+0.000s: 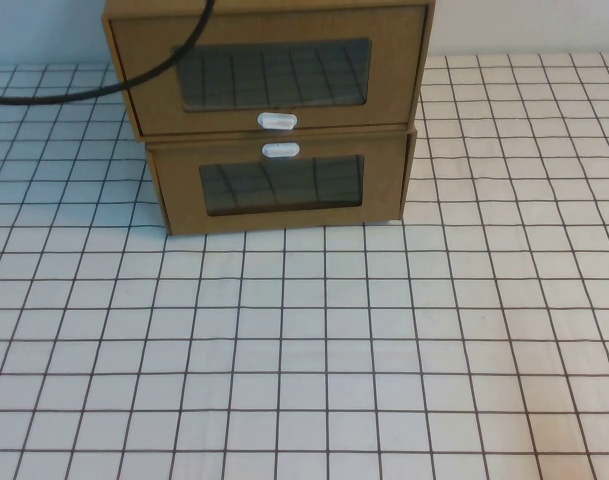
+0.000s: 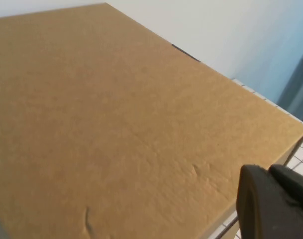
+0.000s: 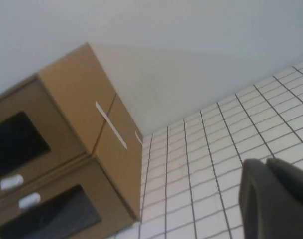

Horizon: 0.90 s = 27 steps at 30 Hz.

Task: Open the shoe box
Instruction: 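Pull the top drawer of the cardboard box fully open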

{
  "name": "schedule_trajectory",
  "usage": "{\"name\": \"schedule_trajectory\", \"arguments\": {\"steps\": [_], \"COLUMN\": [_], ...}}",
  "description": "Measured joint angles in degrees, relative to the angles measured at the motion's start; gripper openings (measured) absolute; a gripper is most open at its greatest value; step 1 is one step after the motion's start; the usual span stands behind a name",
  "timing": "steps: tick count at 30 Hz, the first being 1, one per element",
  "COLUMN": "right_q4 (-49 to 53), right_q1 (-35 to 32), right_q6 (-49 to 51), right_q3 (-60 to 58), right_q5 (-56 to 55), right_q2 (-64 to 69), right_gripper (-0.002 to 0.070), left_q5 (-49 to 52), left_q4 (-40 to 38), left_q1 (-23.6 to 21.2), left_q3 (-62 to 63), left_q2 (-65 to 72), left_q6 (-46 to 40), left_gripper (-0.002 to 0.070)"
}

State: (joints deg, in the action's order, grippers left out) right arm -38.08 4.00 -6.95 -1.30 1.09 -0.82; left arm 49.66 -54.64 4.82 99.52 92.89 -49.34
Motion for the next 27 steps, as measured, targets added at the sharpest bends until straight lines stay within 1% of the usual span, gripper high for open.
{"name": "schedule_trajectory", "arguments": {"steps": [3,5,9,13,15,17,22,27], "right_q4": [-4.4,-5.8,-6.3,-5.9,-5.7,-5.6,-5.5,-5.0], "right_q1": [0.0,0.0,0.0,0.0,0.0,0.0,0.0,0.5], "right_q6": [0.0,0.0,0.0,-0.7,-3.1,-5.9,-13.7,-18.9], "right_q3": [0.0,0.3,5.1,12.7,17.0,20.9,31.9,44.7], "right_q5": [-1.1,1.6,10.7,20.0,24.0,27.8,36.6,42.6], "right_q2": [0.0,0.0,2.8,12.3,17.7,23.6,37.7,51.6], "right_gripper": [-0.0013,-0.0013,-0.0013,-0.0013,-0.0013,-0.0013,-0.0013,-0.0013], "left_q5": [3.2,4.3,5.0,5.9,6.1,6.2,6.3,5.5], "left_q4": [0.8,2.4,10.5,21.0,24.4,26.0,28.5,29.6], "left_q1": [0.0,0.2,2.8,7.7,9.8,11.2,11.5,11.5], "left_q3": [6.4,10.1,17.6,23.4,24.6,25.3,25.3,25.3], "left_q2": [5.1,7.9,12.7,16.1,17.0,17.8,19.1,20.2], "left_q6": [2.0,4.1,9.0,13.6,15.3,15.9,16.8,17.1], "left_gripper": [-0.0002,-0.0002,-0.0002,-0.0002,-0.0002,-0.0002,-0.0002,-0.0002]}}
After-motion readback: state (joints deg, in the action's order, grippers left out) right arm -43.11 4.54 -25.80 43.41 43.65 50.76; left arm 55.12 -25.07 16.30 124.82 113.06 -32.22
